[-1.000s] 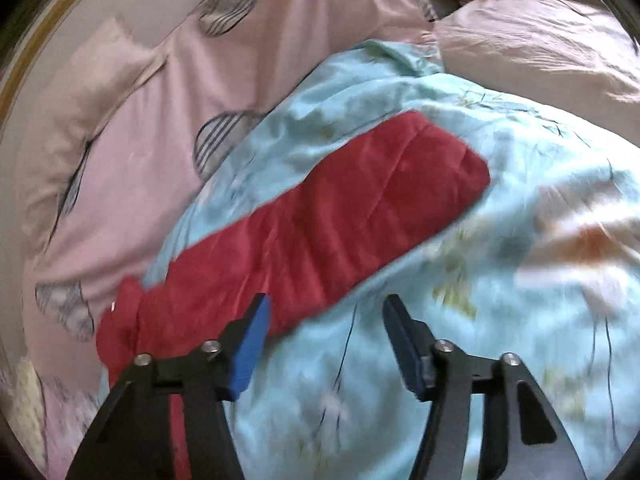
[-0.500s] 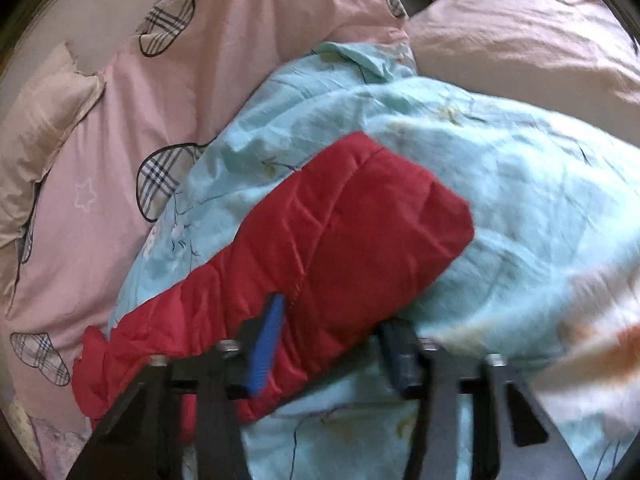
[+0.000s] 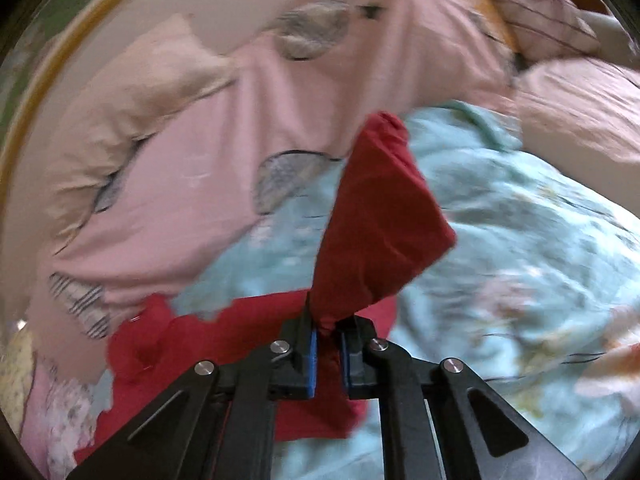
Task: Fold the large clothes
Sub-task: 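Grasp the coat sleeve cuff with the right tool and lift it, then fold the held sleeve across the coat body with the right tool, release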
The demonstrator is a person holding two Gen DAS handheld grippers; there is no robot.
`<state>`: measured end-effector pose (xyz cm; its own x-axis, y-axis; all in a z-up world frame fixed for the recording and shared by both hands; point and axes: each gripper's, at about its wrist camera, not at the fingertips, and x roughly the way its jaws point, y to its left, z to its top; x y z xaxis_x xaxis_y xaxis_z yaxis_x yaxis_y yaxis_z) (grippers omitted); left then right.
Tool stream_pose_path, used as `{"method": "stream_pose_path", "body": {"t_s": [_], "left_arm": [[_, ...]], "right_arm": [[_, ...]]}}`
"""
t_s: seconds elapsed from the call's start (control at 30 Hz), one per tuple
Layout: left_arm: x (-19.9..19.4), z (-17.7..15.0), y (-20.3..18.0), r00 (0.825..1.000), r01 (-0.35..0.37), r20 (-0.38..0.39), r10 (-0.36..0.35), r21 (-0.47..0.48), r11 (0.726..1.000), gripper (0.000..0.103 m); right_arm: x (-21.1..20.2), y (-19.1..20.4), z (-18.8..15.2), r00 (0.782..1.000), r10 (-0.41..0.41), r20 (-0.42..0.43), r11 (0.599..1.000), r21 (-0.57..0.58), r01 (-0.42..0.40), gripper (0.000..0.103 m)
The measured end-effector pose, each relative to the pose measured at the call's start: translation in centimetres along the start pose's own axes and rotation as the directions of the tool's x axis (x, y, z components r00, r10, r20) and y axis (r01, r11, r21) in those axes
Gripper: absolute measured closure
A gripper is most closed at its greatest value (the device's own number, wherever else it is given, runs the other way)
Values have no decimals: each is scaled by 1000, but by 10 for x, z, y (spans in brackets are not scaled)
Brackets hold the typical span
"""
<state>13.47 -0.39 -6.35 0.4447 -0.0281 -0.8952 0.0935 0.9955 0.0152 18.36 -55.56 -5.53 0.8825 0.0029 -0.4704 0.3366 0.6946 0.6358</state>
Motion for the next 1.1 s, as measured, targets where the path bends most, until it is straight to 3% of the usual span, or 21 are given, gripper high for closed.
{"method": "stream_pose_path", "body": {"t_s": [0.23,0.47,0.8,1.1], "left_arm": [[-3,4,14,999,50,10,-50,-34,998,0],[-6,9,40,992,129,14,-128,-101,986,0],[-11,18,65,971,239,41,-235,-150,959,0],[-12,52,84,926,376,62,-371,-190,907,0]], "right_arm": [[6,100,-27,975,203,-87,970,-116,-212,96],[32,203,-84,919,314,-236,906,-216,-365,96],[81,283,-164,854,291,-431,861,-271,-430,96],[114,338,-248,790,243,-563,787,-362,-500,96]]}}
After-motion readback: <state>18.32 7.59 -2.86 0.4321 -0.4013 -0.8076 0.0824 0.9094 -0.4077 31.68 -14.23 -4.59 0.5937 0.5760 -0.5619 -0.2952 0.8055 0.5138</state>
